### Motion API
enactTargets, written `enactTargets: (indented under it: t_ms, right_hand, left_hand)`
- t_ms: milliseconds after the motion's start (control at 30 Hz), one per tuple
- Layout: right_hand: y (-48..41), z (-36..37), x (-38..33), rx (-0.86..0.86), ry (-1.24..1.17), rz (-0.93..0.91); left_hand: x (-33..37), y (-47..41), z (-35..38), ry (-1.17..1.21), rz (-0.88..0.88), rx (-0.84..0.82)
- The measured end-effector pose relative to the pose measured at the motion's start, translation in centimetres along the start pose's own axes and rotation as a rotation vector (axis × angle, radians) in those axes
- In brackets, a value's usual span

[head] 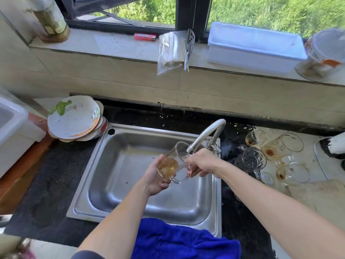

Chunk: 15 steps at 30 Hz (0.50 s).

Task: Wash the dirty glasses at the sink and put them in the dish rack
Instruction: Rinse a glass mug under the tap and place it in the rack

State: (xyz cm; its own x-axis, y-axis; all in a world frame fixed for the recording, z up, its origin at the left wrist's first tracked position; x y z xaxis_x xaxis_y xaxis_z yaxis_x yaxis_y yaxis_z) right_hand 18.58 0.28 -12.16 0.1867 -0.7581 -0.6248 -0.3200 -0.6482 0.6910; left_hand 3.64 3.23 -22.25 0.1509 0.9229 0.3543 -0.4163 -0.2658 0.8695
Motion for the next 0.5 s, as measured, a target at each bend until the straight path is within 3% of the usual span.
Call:
enactTargets:
  t_ms: [100, 167, 267, 367, 500]
  right_hand:
    - [-0.7, -1.1, -1.3, 0.065, 0.028, -0.061]
    - [-0.8, -0.6, -1.2, 0.045, -0.015, -0.045]
    - [-0.1, 0.1, 0.2, 0.042, -0.085, 0.054]
    - [0.2, 0.2, 0.9, 0.003, -0.031, 0.086]
    - [-0.7, -1.2, -1.0, 0.053, 0.080, -0.076]
  left_hand:
    - [-0.4, 0.0, 0.3, -0.119, -0.040, -0.045]
    - [-0.3, 0.3, 1.2, 0.032, -0.045, -0.103]
    - [1.3, 0.3, 1.2, 0.233, 0.060, -0.065]
    - [1.2, 0.8, 0.7, 0.147, 0.022, -0.015]
    - [-0.1, 1.1, 0.7, -0.037, -0.105, -0.082]
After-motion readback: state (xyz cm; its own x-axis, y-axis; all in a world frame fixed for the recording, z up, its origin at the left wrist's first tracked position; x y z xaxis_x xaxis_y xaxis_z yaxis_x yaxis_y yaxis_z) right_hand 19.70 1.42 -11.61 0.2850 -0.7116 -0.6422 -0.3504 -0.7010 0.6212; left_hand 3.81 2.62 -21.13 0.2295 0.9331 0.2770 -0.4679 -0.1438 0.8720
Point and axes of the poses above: each hand's wrist, its own y-axis away from the middle knuckle, its own z-axis out of the palm, x = y × z, the point moved 10 cm from there along -y, towards the middle knuckle, and after that the axes turned 6 degrees about x, right-handed, at the moved point
